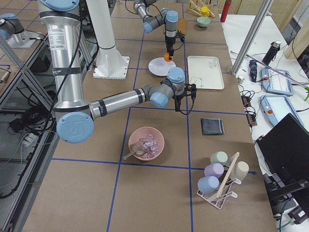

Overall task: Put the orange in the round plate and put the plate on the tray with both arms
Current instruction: 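Carry the orange with the left gripper and lower it onto the white plate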

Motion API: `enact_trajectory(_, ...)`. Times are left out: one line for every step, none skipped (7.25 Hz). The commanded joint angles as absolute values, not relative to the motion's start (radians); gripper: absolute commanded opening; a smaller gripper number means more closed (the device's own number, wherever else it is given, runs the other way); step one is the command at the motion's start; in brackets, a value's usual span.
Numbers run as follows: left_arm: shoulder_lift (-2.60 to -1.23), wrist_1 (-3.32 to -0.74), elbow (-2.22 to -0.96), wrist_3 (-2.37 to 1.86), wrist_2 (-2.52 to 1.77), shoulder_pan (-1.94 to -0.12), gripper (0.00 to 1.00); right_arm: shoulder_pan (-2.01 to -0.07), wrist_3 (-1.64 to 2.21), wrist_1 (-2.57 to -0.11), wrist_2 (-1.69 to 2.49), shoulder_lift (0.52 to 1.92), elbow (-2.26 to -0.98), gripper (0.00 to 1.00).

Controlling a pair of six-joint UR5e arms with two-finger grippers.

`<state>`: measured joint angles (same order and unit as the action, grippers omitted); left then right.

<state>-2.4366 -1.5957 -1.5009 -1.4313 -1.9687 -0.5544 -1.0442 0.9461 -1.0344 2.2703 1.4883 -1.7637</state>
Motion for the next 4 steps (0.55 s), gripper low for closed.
enact_trajectory(-2.461, -1.594, -1.463, -1.448, -1.916, -0.502, 0.06, -1.043, 0.946, -1.035, 2.27, 1.488, -1.761, 1.0)
enact_trajectory(-2.453, -1.594, -1.462, -1.448, -1.901, -0.493, 0.93, -1.043, 0.946, -1.035, 2.272, 1.48, -1.761, 1.0)
enact_trajectory(-2.444, -1.591, -1.474, -1.456, -1.891, -0.494, 0.98, -1.043, 0.946, -1.037, 2.272, 1.476, -1.763, 1.0)
enact_trajectory(-2.409, -1.592, -1.53, -1.457, -1.899, -0.497, 0.98, -1.028, 0.977, -1.049, 2.273, 1.448, -1.763, 1.0)
